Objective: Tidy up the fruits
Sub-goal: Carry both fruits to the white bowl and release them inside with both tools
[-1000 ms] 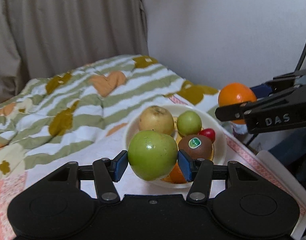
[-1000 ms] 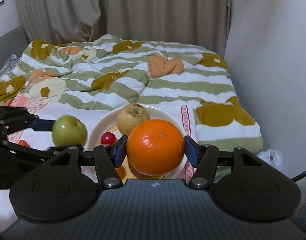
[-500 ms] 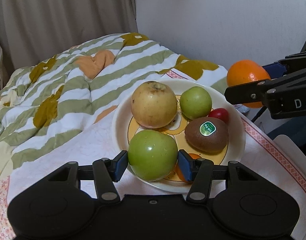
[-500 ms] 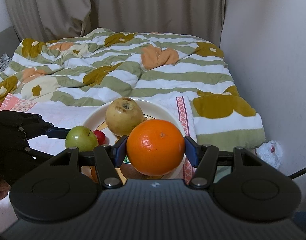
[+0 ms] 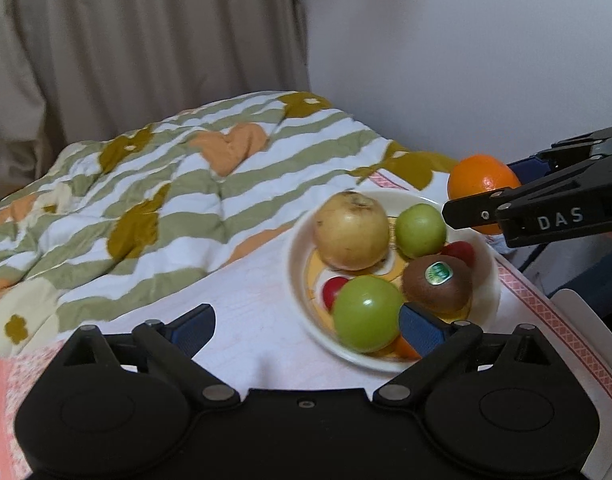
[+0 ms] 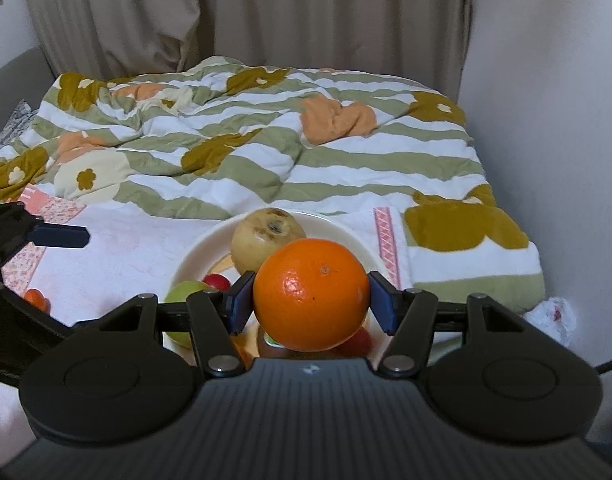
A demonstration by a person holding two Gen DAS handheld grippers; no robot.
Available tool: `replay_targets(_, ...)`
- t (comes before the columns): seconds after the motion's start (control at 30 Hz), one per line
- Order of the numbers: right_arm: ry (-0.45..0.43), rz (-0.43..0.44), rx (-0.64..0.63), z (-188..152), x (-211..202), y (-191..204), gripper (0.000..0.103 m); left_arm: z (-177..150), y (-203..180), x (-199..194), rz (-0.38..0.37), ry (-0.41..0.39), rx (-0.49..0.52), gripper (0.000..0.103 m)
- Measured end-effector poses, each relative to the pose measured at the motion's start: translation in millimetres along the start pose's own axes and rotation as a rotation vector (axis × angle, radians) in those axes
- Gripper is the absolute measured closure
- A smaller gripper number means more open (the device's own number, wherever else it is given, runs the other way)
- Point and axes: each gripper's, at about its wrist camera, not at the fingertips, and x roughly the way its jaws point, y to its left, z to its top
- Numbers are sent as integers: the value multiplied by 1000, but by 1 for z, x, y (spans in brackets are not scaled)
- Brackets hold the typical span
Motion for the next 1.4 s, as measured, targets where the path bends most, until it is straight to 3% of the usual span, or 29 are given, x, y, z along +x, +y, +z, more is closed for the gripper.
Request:
replay_targets(0.4,-9,65,15,4,31,23,28,-17,24,-27,80,2,-86,2)
replay_targets(0.77,-62,57,57,-10,46,29,27,-29,36,-33,107,12,-148,2)
replay_targets(0.9,-120,40,43,-12,36,32,0,-33,38,-37,113,16,-161,2)
replay_targets(1.17,-136,33,45,-14,16,33,0,-39,33,-54,124,-5,-165,2)
replay_targets(1.4,-177,33,36,-17,-30,39,0,-46,27,-89,138,-56,-181,2)
